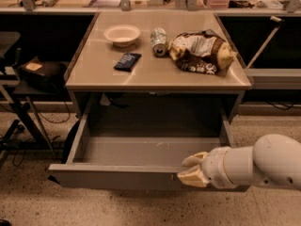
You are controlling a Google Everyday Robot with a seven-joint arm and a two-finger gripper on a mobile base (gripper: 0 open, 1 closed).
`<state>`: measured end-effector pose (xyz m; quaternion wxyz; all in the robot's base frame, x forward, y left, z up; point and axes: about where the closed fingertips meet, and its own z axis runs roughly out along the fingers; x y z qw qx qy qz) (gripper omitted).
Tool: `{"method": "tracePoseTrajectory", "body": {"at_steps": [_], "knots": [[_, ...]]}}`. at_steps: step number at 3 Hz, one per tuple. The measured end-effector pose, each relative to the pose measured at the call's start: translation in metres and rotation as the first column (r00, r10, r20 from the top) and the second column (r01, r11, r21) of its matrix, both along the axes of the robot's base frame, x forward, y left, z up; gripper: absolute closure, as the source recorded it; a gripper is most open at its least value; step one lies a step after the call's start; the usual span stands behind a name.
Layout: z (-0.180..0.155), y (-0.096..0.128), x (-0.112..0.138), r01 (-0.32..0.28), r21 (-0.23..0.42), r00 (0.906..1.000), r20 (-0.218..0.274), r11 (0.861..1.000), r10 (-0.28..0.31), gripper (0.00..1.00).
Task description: Open top drawer
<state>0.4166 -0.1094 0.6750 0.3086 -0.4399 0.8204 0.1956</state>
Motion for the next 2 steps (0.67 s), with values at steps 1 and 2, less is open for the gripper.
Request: {"method": "tracePoseTrajectory", "body": {"at_steps": [1, 2], "knots": [[0.0004, 0.0000, 0.0001, 0.000, 0.000, 1.0000, 0.000, 1.000, 0.000, 1.00], [0.0003, -0.0025, -0.0093, 0.007, 0.007, 1.0000, -0.006, 1.000, -0.007, 1.00]]}}
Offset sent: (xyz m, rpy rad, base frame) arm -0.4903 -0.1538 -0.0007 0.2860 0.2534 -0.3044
